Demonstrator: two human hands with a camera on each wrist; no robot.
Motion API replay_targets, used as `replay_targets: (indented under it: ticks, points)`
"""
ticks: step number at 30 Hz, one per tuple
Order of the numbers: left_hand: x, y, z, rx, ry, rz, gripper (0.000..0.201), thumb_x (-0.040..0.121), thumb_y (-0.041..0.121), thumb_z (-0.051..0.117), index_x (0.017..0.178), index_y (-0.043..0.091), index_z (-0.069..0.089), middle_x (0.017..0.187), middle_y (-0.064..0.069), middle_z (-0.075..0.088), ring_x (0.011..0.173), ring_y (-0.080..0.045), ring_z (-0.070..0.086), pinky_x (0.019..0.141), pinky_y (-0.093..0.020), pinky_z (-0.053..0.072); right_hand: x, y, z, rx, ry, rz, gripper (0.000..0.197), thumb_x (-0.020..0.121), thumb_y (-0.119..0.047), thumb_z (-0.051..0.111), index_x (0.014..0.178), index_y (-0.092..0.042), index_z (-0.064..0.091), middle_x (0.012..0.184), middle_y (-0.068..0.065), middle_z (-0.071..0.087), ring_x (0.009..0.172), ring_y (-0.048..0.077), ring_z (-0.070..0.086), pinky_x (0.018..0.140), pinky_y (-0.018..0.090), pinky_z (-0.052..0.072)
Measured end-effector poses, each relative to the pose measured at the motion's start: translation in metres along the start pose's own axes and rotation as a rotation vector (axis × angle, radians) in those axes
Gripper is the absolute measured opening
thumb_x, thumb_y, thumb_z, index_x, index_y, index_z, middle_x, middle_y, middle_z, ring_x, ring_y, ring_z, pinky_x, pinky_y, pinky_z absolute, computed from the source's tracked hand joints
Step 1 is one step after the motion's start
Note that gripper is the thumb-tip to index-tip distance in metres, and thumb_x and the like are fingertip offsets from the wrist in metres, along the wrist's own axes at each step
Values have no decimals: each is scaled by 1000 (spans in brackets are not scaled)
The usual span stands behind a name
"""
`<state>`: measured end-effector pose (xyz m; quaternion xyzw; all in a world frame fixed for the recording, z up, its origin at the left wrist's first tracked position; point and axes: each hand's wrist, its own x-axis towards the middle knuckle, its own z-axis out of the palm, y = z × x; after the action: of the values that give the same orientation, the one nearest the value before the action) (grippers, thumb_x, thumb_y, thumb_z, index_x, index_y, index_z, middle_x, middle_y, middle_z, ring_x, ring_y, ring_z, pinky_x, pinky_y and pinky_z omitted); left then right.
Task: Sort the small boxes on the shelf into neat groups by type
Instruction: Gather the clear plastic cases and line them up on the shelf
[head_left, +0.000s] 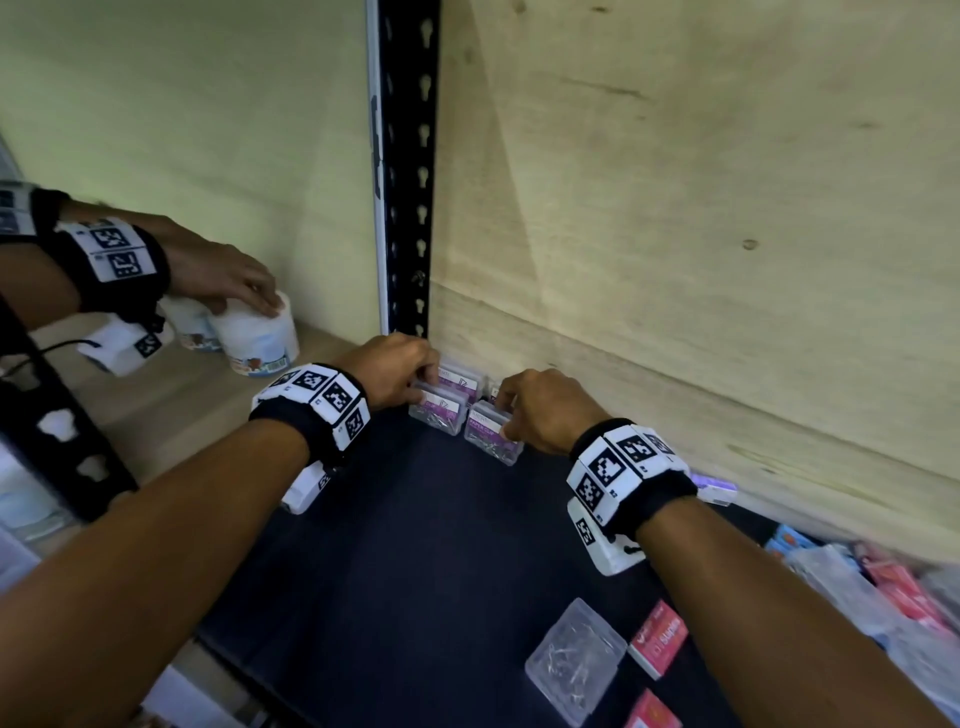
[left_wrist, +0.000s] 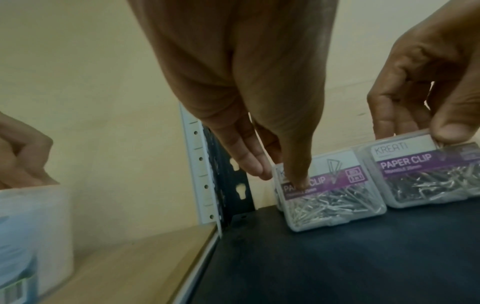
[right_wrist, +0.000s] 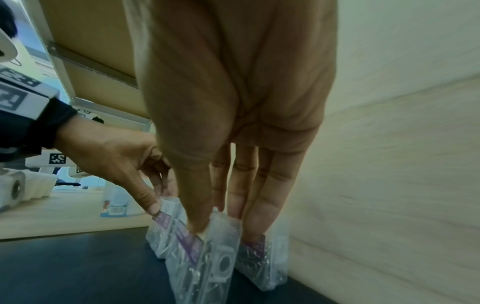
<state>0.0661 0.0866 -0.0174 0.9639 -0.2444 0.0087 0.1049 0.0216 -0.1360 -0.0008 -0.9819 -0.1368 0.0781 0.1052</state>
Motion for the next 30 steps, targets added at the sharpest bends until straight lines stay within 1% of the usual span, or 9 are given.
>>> replay_targets:
  ticks: [4, 11, 14, 17, 19, 21, 24, 27, 30]
  points:
    - [1, -3, 5, -18, 20, -8, 20, 78, 16, 77, 90, 24, 62, 93, 10, 54, 86, -11, 55, 75, -25, 44, 0, 2, 0, -19, 13, -2, 24, 86, -21, 72, 109, -21, 66, 107, 4, 66, 86, 21, 59, 70, 29, 43]
    - [-3, 6, -4, -7, 55, -14, 19, 79, 12, 76, 95, 16, 66, 96, 7, 55, 91, -13, 54, 80, -26, 44, -11, -4, -6, 10, 39, -38, 19, 87, -19, 72, 104, -21, 63, 90, -3, 61, 79, 16, 58, 63, 24, 39]
    - [-4, 7, 5, 0, 31, -50, 21, 80, 10, 74, 98, 16, 66, 101, 4, 58, 97, -16, 56, 85, -28, 45, -10, -3, 2, 6, 28, -29, 21, 88, -18, 71, 107, -20, 64, 93, -1, 61, 81, 18, 57, 67, 26, 41]
    - [-8, 5, 11, 23, -33, -55, 30, 82, 11, 72, 110, 18, 66, 113, 1, 60, 107, -19, 56, 90, -28, 44, -10, 0, 10, -1, 23, -29, 24, 88, -17, 70, 111, -19, 64, 105, 4, 65, 86, 21, 59, 70, 27, 40]
    - [-14, 9, 2, 48, -74, -59, 39, 83, 12, 70, 121, 19, 64, 121, 0, 58, 113, -19, 54, 95, -28, 43, -14, 1, 7, 7, 37, -27, 27, 89, -18, 69, 116, -19, 65, 114, 6, 66, 96, 24, 62, 74, 27, 41]
    - [-19, 12, -7, 67, -110, -69, 47, 85, 12, 69, 130, 19, 59, 128, -2, 55, 120, -21, 52, 99, -30, 42, -18, 1, 3, 13, 38, -52, 32, 90, -20, 67, 122, -17, 66, 120, 7, 64, 105, 26, 62, 78, 25, 41]
    - [-32, 20, -15, 106, -146, -84, 53, 88, 19, 68, 139, 19, 51, 135, -2, 50, 124, -22, 49, 102, -33, 41, -30, 5, -2, -7, 7, -95, 39, 93, -27, 64, 131, -18, 62, 119, 9, 56, 107, 28, 59, 82, 26, 41]
    - [-46, 38, -27, 76, -120, -73, 46, 89, 29, 68, 132, 21, 55, 131, 0, 52, 116, -18, 53, 95, -30, 45, -47, 15, -11, 3, -14, -85, 41, 92, -33, 65, 131, -19, 60, 119, 9, 55, 107, 28, 58, 86, 30, 45]
    - [-59, 68, -38, 6, -157, -56, 32, 86, 35, 69, 116, 23, 65, 111, 5, 64, 98, -13, 61, 82, -24, 49, -68, 30, -22, 24, -58, -38, 36, 92, -31, 67, 125, -19, 64, 122, 5, 62, 112, 24, 59, 85, 26, 41]
